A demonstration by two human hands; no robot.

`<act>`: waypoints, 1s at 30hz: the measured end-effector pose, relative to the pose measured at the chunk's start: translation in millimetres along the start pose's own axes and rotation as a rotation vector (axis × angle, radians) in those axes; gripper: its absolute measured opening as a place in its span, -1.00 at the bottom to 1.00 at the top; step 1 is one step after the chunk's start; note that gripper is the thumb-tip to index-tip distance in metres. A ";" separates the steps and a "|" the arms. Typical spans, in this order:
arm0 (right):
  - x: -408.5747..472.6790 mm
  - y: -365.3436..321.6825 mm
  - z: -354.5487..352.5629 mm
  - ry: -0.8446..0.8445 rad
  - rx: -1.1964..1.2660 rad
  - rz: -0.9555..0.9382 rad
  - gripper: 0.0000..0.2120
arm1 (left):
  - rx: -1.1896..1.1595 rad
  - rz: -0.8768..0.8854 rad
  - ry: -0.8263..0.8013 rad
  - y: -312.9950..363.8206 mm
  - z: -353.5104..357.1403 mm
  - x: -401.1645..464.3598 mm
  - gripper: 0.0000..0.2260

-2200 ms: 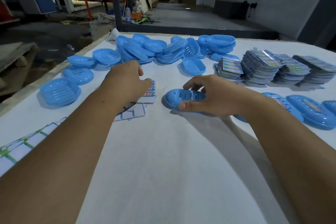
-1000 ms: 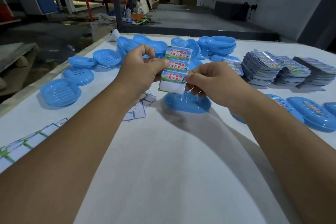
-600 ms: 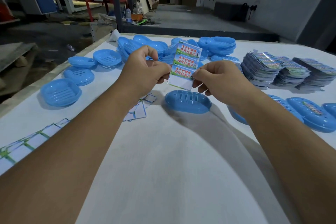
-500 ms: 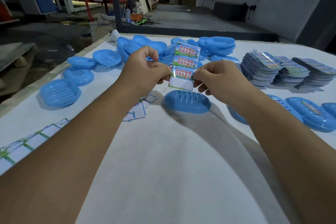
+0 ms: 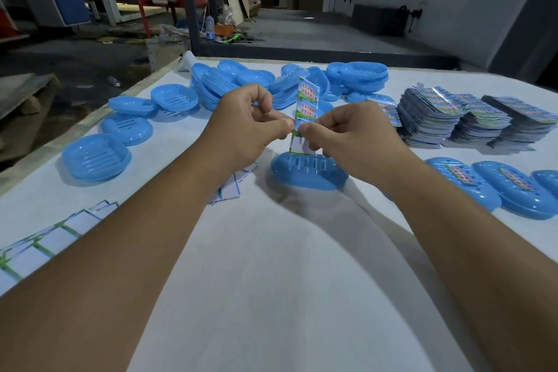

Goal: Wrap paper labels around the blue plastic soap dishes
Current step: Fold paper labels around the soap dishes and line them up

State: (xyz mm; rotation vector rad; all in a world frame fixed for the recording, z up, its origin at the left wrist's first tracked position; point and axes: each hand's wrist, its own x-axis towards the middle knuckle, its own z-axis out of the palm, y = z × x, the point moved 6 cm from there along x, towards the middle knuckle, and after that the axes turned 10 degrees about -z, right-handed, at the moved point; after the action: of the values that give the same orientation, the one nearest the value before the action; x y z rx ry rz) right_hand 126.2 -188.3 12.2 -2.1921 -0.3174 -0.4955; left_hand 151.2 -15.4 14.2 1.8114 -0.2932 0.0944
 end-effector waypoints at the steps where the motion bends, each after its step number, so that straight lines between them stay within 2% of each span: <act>1: -0.9 -2.9 1.3 -0.011 0.002 -0.010 -0.70 | 0.008 0.006 -0.001 -0.3 0.8 -0.1 -0.70; 6: -1.4 -7.8 1.9 -0.010 -0.024 -0.017 -0.72 | 0.007 0.017 -0.007 -0.6 4.2 -0.9 -0.70; 11: -3.5 -12.0 3.1 0.006 -0.045 -0.049 -0.86 | 0.042 0.024 0.021 0.0 6.7 -3.0 -0.68; 16: -4.1 -10.0 3.2 0.061 -0.116 0.010 -0.75 | 0.077 0.040 0.052 -1.6 9.9 -2.8 -0.66; 21: -3.3 -10.0 1.9 0.074 -0.151 0.032 -0.75 | 0.150 0.102 0.080 0.8 13.3 -3.9 -0.67; 30: -2.2 -1.7 3.3 0.110 0.022 0.124 -0.78 | 0.242 0.167 0.146 7.6 17.5 -5.4 -0.65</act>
State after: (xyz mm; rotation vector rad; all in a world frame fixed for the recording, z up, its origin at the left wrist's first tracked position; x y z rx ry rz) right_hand 124.3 -184.8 10.5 -2.1380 -0.1260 -0.5387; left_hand 142.5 -33.2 15.7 2.0052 -0.3400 0.3919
